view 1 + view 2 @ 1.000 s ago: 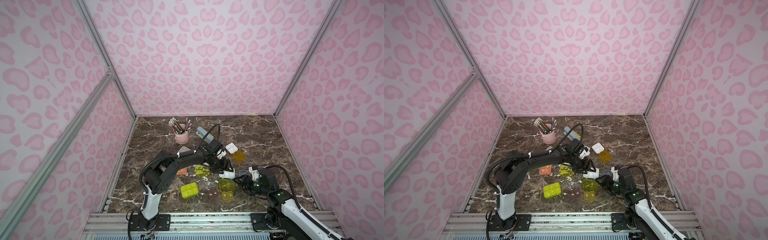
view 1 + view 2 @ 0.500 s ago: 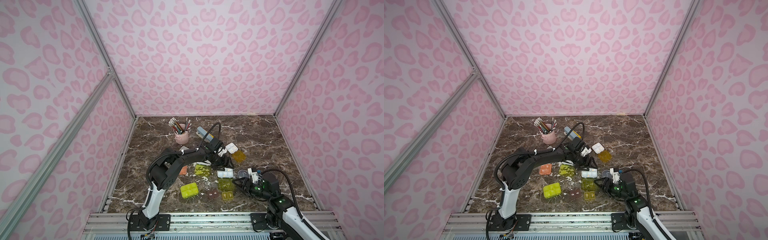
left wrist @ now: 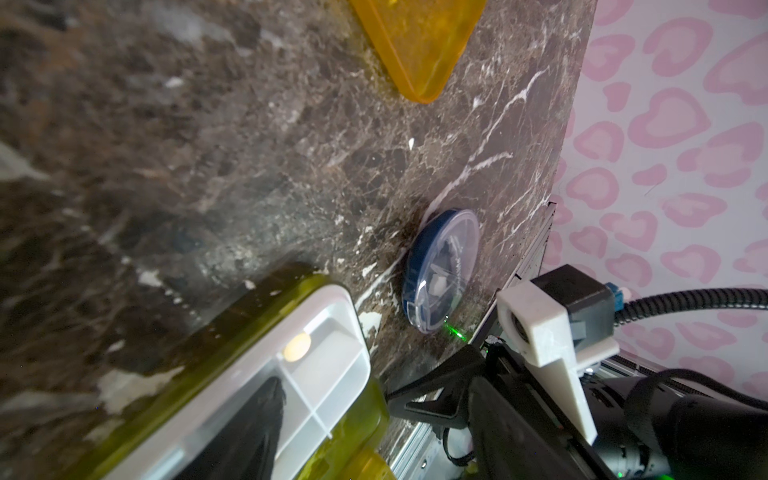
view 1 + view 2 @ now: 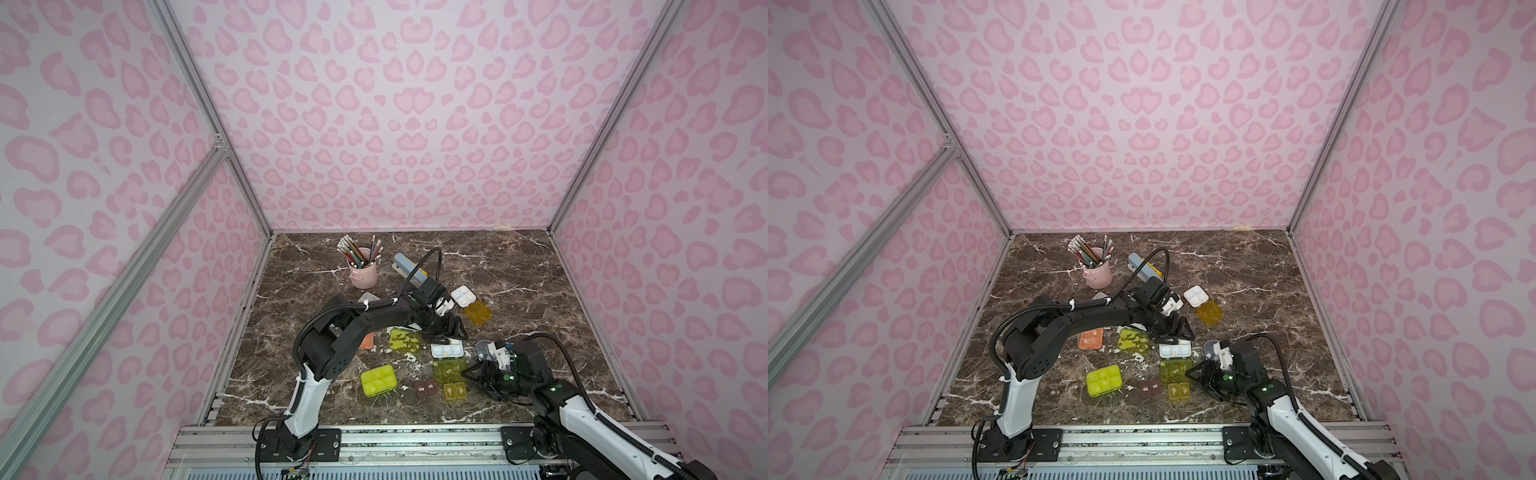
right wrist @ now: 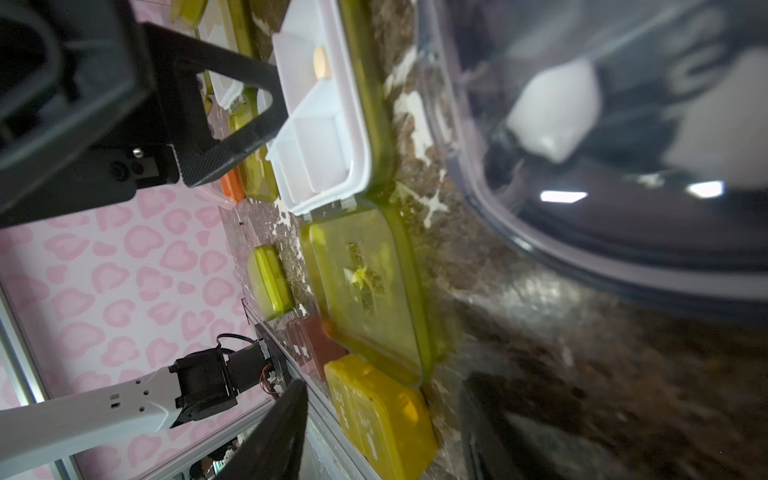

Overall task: Close pillboxes
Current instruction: Close the lid on the pillbox.

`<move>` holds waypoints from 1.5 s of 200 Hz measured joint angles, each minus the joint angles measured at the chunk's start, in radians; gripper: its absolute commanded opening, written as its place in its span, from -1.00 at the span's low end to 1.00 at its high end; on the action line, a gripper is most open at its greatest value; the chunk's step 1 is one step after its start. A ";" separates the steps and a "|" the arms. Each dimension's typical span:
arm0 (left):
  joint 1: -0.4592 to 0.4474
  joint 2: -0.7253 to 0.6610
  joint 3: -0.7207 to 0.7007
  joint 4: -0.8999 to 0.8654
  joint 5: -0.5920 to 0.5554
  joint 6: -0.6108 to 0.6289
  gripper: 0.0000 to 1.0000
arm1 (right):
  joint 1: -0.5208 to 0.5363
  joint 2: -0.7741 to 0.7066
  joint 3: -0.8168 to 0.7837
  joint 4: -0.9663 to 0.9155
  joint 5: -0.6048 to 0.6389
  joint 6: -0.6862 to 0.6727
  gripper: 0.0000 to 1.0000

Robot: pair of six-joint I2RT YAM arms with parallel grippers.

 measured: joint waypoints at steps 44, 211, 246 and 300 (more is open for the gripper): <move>0.000 0.000 -0.013 0.023 0.014 -0.002 0.45 | 0.006 0.051 -0.036 0.137 -0.045 0.029 0.21; 0.000 -0.003 -0.069 0.126 0.060 -0.040 0.45 | 0.007 0.113 -0.041 0.391 -0.041 0.176 0.21; 0.000 -0.001 -0.070 0.132 0.063 -0.043 0.45 | 0.007 0.108 -0.016 0.363 -0.034 0.174 0.21; 0.000 0.000 -0.069 0.135 0.065 -0.049 0.45 | 0.007 0.110 0.041 0.161 0.035 0.059 0.21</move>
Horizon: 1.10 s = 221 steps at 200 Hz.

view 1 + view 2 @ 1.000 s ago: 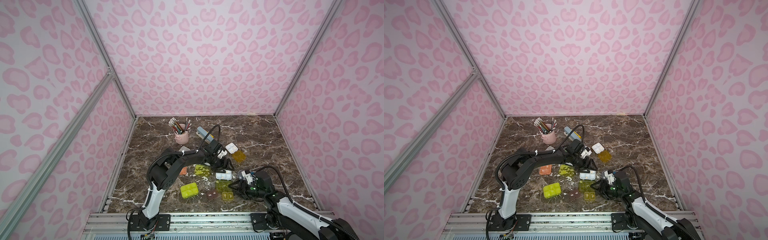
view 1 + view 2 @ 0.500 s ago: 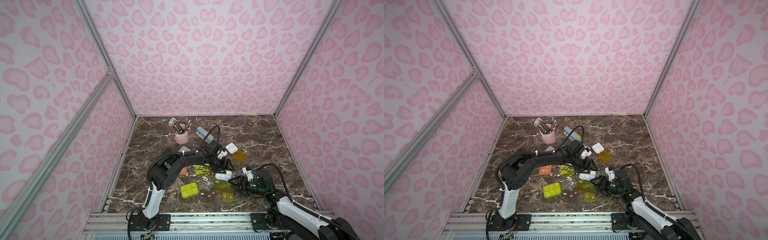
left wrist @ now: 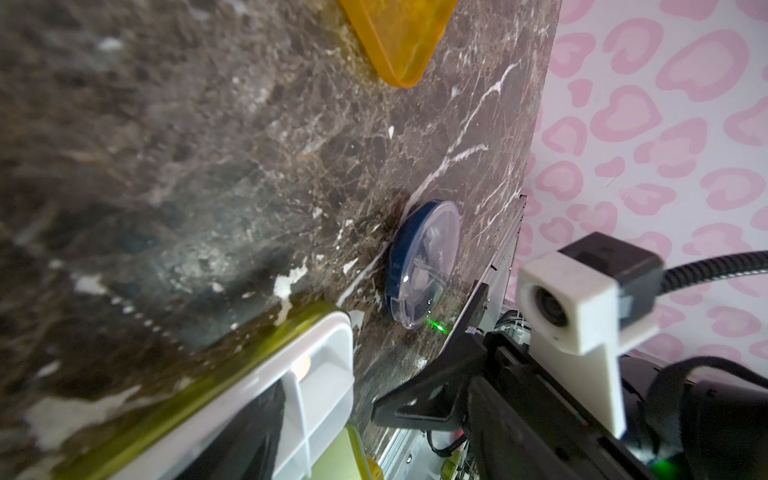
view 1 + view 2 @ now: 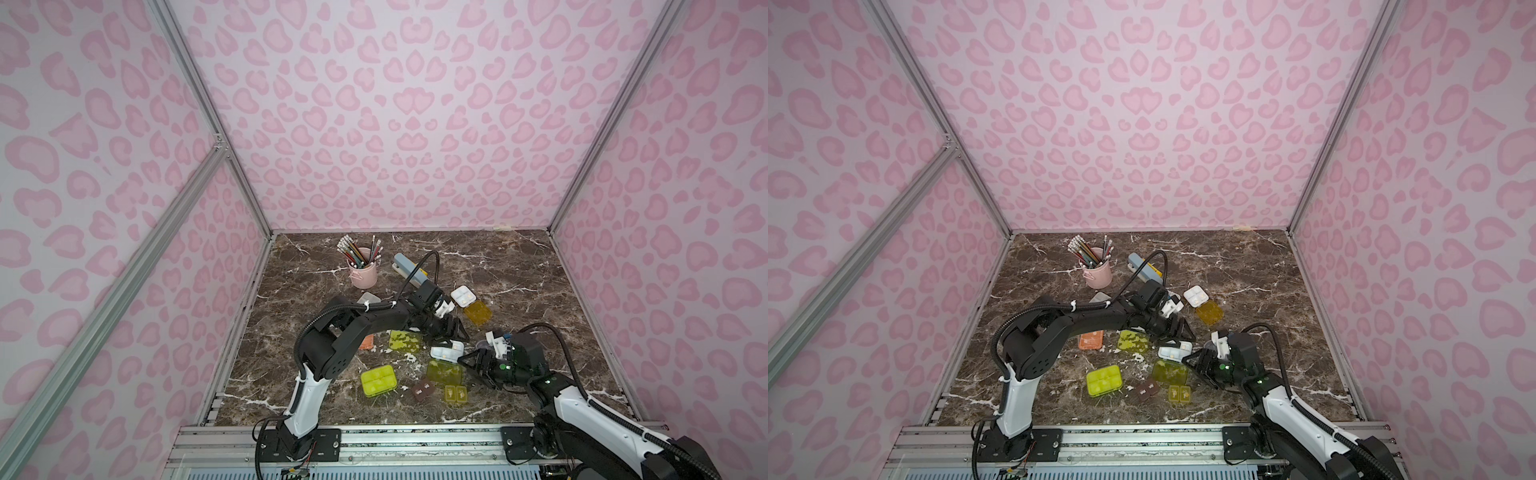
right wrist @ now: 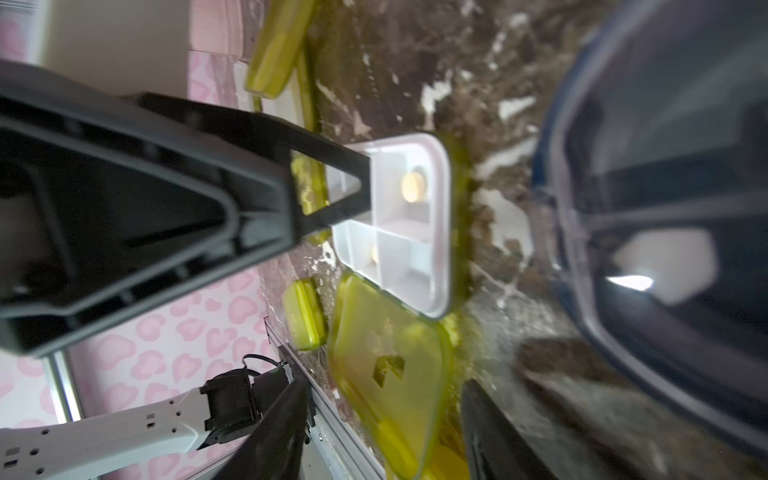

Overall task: Close pillboxes
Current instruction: Close the lid on the pillbox.

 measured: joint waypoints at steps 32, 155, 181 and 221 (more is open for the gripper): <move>0.000 0.000 0.000 0.000 0.000 0.000 0.45 | 0.002 0.008 -0.030 0.005 -0.009 -0.006 0.21; 0.000 0.014 0.012 0.003 0.021 -0.002 0.45 | 0.106 0.237 -0.010 0.286 -0.097 0.116 0.22; 0.000 0.019 0.022 -0.002 0.021 -0.001 0.45 | 0.106 0.224 0.021 0.278 -0.086 0.141 0.22; 0.001 0.020 0.043 -0.028 0.000 0.010 0.45 | 0.106 0.257 0.062 0.243 -0.081 0.137 0.22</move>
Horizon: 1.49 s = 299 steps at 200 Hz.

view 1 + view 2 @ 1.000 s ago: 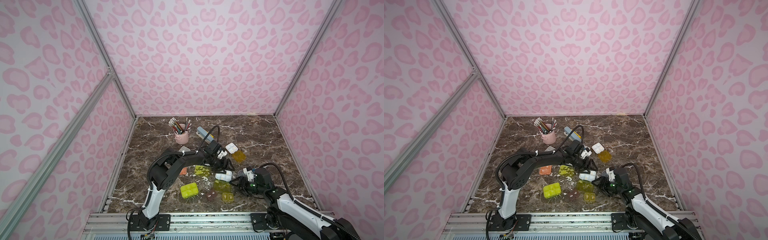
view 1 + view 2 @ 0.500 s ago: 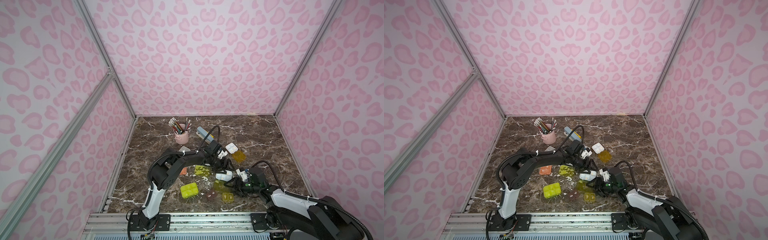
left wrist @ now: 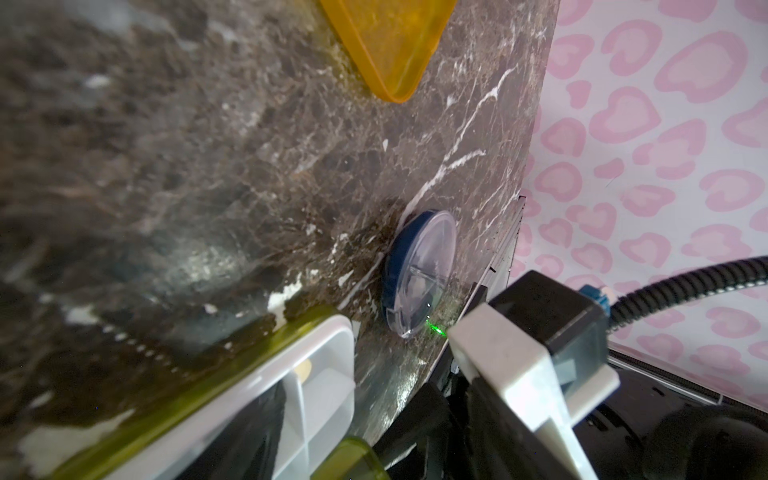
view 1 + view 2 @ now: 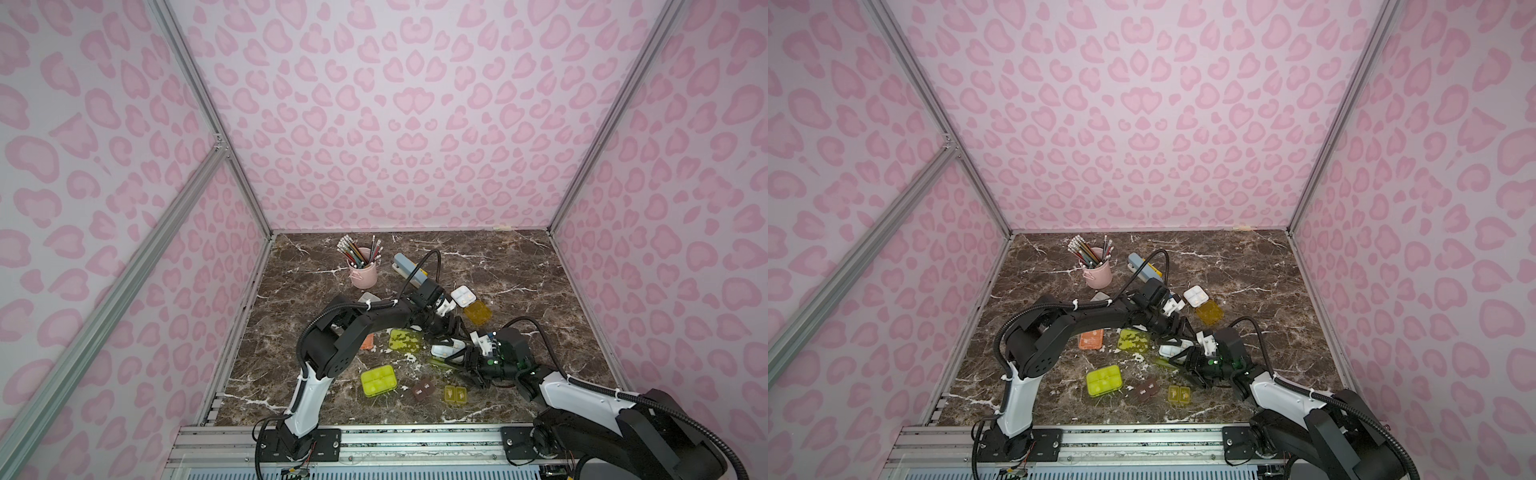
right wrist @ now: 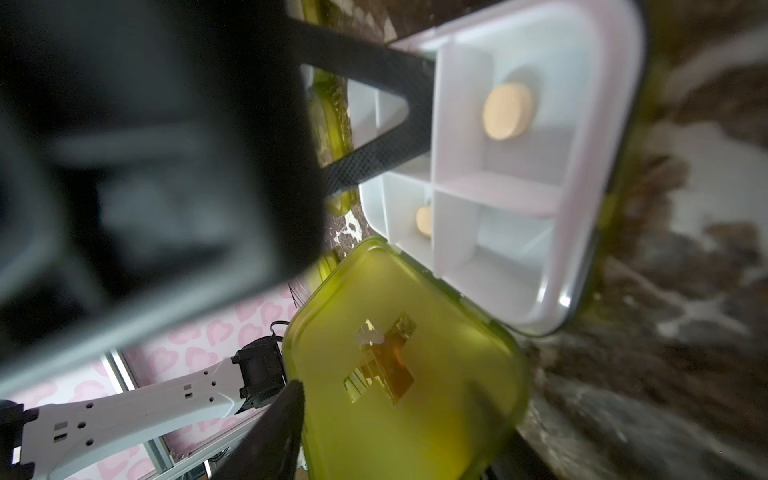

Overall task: Close pillboxes
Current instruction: Close the lid on the pillbox.

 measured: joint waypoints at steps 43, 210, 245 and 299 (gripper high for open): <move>0.003 -0.002 0.043 -0.072 -0.036 0.027 0.46 | 0.000 0.021 0.039 -0.001 -0.003 -0.010 0.22; 0.010 -0.006 0.052 -0.111 -0.031 0.032 0.49 | -0.008 0.067 0.082 0.053 -0.008 -0.032 0.50; 0.051 -0.064 0.114 -0.183 -0.040 0.055 0.54 | -0.029 0.077 0.129 0.048 -0.005 -0.063 0.50; 0.111 -0.197 0.077 -0.245 -0.066 0.119 0.55 | -0.055 0.072 0.200 -0.066 0.008 -0.161 0.49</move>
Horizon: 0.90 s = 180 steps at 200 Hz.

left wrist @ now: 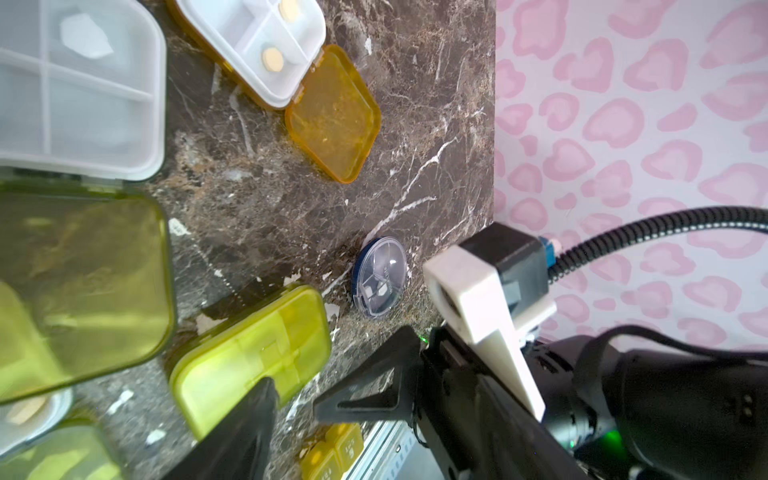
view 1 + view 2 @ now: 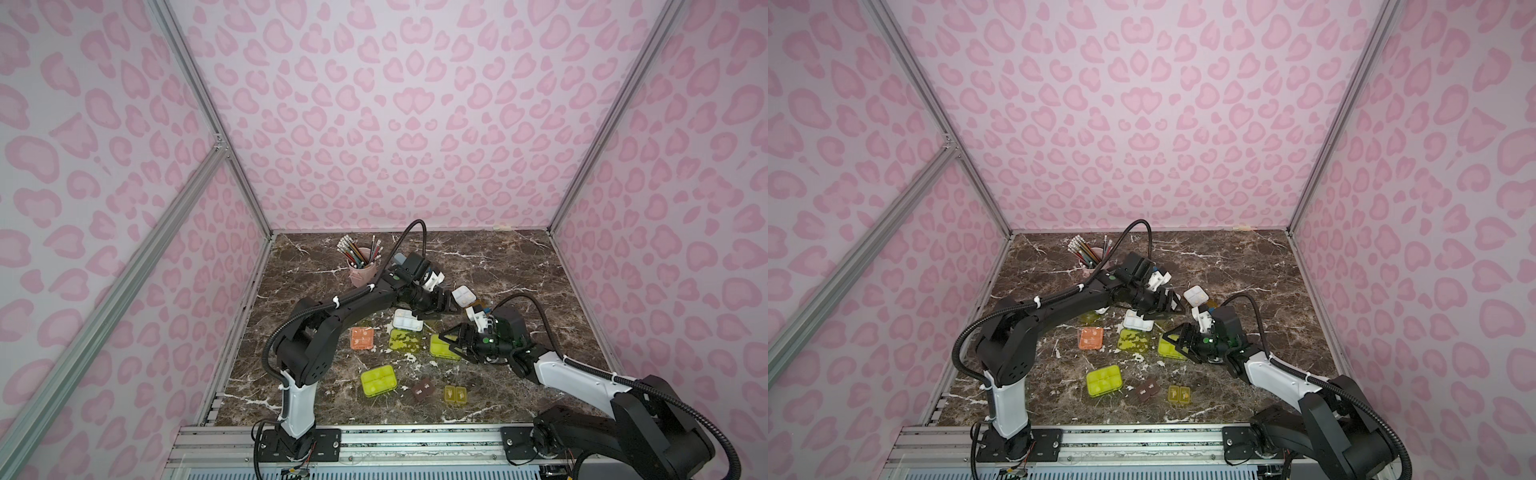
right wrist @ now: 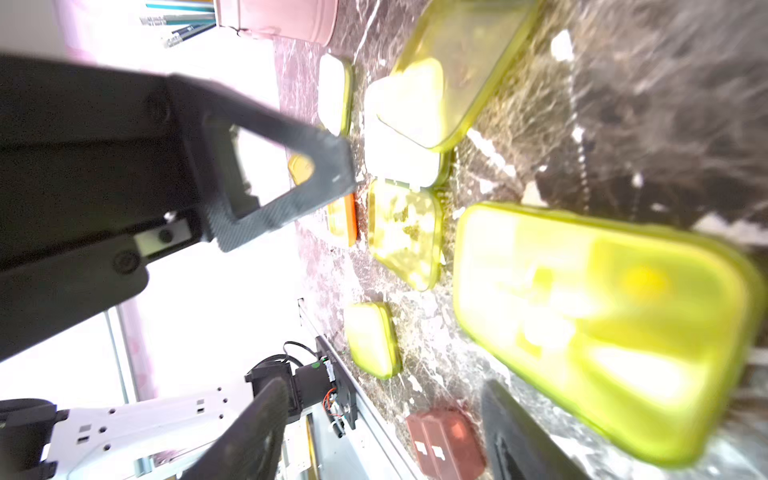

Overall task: Close pillboxes
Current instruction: Close the lid on the pillbox.

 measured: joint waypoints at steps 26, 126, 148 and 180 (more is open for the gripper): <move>0.015 -0.040 -0.081 -0.014 -0.010 0.007 0.54 | -0.028 -0.018 0.016 -0.103 0.029 -0.079 0.49; -0.028 -0.055 -0.221 0.049 -0.011 -0.001 0.50 | -0.078 0.069 0.082 -0.334 0.120 -0.302 0.40; -0.037 -0.034 -0.221 0.053 -0.016 0.002 0.49 | -0.078 0.089 0.088 -0.338 0.127 -0.323 0.39; -0.047 0.002 -0.221 0.061 -0.023 0.007 0.49 | -0.078 0.131 0.095 -0.337 0.133 -0.340 0.34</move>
